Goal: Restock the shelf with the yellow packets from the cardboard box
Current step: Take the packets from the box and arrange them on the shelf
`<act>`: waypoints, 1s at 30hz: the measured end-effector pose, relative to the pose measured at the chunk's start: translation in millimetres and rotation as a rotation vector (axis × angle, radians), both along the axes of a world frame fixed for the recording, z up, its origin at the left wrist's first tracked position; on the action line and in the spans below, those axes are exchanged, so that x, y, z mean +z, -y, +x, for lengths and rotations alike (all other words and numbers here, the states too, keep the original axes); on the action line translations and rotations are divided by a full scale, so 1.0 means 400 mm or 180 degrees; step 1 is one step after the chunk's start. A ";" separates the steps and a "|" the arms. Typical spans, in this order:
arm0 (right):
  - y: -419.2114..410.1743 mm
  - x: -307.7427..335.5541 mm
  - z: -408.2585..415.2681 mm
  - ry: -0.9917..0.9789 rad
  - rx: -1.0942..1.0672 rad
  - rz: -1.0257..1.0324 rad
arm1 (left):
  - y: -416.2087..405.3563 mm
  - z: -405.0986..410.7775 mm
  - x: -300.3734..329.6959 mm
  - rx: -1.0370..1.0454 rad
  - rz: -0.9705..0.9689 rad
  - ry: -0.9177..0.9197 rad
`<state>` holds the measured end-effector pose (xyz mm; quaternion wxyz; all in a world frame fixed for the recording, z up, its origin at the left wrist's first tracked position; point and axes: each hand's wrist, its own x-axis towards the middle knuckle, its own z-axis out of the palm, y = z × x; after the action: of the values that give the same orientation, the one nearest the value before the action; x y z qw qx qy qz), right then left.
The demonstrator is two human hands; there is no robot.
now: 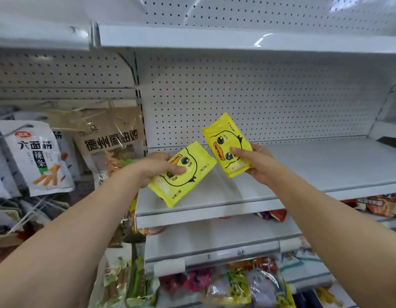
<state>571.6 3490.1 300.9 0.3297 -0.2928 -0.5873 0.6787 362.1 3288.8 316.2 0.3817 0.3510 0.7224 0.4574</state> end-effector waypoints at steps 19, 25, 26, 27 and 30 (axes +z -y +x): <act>-0.128 -0.014 -0.110 -0.0164 0.0167 -0.0175 | -0.099 -0.040 -0.072 0.1638 0.0781 0.0794; -0.122 -0.022 -0.129 -0.0184 0.0199 -0.0212 | -0.113 -0.038 -0.081 0.1817 0.0866 0.0845; -0.121 -0.024 -0.130 -0.0193 0.0201 -0.0213 | -0.113 -0.038 -0.086 0.1905 0.0919 0.0933; -0.120 -0.026 -0.130 -0.0201 0.0208 -0.0219 | -0.112 -0.038 -0.091 0.1963 0.0979 0.1005; -0.115 -0.034 -0.129 -0.0202 0.0237 -0.0237 | -0.098 -0.034 -0.101 0.1891 0.1018 0.1039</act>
<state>520.0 3536.1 287.3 0.3115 -0.2611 -0.5614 0.7209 348.4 3328.2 275.9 0.2829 0.1037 0.6417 0.7053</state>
